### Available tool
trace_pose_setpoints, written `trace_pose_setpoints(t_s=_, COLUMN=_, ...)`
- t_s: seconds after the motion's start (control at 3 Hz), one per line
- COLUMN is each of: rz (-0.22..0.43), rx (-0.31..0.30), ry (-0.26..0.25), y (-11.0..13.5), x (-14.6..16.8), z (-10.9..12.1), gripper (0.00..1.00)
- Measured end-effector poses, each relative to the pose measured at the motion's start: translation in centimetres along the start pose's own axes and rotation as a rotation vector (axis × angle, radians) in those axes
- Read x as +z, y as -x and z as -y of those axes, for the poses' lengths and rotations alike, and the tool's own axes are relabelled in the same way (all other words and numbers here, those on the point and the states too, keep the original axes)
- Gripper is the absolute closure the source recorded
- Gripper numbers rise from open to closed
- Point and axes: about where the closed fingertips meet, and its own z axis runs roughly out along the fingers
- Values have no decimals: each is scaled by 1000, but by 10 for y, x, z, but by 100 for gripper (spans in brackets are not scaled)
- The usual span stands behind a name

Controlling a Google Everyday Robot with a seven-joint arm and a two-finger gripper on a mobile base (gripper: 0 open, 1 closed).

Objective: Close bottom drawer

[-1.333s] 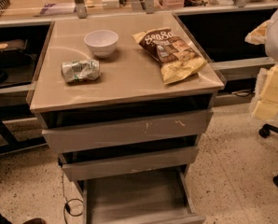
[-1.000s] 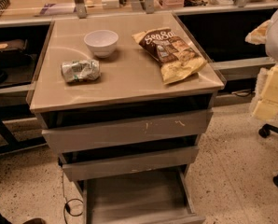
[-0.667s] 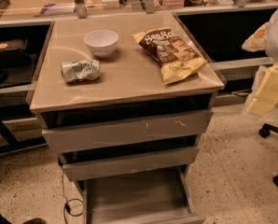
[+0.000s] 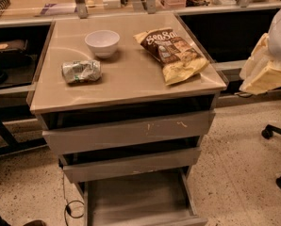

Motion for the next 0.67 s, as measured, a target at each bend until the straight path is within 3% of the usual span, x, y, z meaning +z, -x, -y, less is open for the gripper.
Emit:
trace_pose_setpoints(t_s=0.33, rz=0, rx=0, ry=0, y=0, x=0, z=0, gripper=87)
trace_pose_setpoints(t_s=0.67, rz=0, rx=0, ry=0, y=0, x=0, z=0, gripper=100)
